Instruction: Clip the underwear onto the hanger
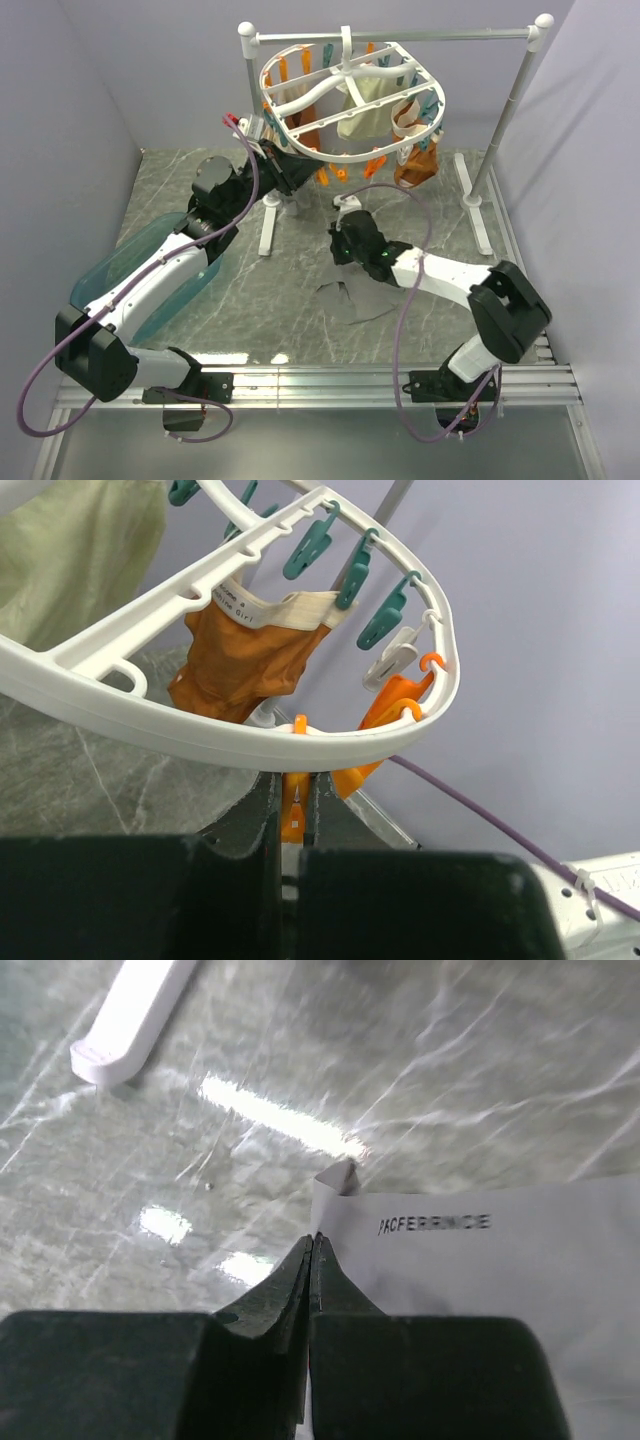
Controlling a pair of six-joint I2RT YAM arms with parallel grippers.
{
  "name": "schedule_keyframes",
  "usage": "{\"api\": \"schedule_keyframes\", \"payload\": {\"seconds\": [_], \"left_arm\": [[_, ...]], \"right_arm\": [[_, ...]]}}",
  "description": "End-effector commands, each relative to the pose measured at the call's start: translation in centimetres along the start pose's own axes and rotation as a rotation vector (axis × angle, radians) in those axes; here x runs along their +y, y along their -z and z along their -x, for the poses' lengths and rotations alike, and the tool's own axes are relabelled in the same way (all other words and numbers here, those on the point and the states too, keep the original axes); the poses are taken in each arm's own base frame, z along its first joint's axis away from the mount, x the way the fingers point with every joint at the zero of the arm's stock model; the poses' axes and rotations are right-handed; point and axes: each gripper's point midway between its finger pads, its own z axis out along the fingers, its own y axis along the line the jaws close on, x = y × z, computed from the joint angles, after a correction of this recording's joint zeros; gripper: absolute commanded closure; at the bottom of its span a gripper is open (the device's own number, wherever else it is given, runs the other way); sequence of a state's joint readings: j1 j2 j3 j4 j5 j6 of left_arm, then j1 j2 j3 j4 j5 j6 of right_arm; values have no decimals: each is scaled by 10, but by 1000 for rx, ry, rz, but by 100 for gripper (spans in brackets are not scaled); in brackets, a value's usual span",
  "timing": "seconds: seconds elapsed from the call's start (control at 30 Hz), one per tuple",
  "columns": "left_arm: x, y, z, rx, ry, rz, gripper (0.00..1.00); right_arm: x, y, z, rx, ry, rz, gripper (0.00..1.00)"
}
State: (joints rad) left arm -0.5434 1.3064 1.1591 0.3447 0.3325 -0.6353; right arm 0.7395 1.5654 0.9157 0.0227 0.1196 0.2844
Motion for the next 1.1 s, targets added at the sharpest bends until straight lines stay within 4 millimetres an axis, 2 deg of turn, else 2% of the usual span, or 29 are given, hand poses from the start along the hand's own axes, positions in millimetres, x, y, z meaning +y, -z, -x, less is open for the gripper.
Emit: {"api": "schedule_keyframes", "payload": {"seconds": [0.0,0.03,0.07,0.1,0.13,0.17,0.2,0.23,0.27,0.3,0.33,0.4,0.43,0.7,0.77,0.83,0.87,0.93,0.97,1.0,1.07], "left_arm": [[-9,4,0,1,17,-50,100],[-10,4,0,-2,20,-58,100],[-10,5,-1,0,22,-59,100],[-10,4,-2,4,25,-64,100],[-10,4,-3,6,28,-64,100],[-10,4,0,3,26,-67,100],[-10,4,-1,6,26,-68,100],[-11,4,-2,12,29,-71,100],[-11,3,-3,14,29,-78,100],[-13,4,-3,15,30,-82,100],[-14,4,-4,23,31,-92,100],[-14,4,-6,26,38,-98,100],[-13,3,-8,35,45,-101,100],[-15,3,-19,83,56,-132,100],[-15,3,-21,92,60,-133,100],[-14,2,-23,97,62,-131,100],[-14,2,-21,92,59,-129,100],[-16,2,-19,87,54,-132,100],[-15,2,-19,87,54,-131,100],[-16,2,-18,86,54,-130,100],[-16,2,-19,86,59,-130,100]], "right_arm": [[9,22,44,-211,94,114,100],[16,37,64,-311,149,157,100],[17,43,67,-350,180,170,100],[20,47,53,-351,225,218,100],[23,61,69,-448,290,233,100],[23,67,68,-477,314,238,100],[18,69,58,-481,335,238,100],[21,84,72,-566,367,256,100],[22,90,72,-599,388,268,100],[18,93,64,-609,407,269,100],[21,107,76,-687,440,280,100],[20,116,75,-722,472,281,100],[19,125,82,-762,488,267,100],[9,152,103,-873,485,221,100],[13,154,99,-869,512,246,100],[14,144,87,-800,525,268,100],[17,143,88,-781,524,281,100],[26,129,64,-657,538,361,100],[34,129,63,-631,528,405,100],[38,116,45,-540,507,444,100],[53,102,29,-456,485,480,100]]}}
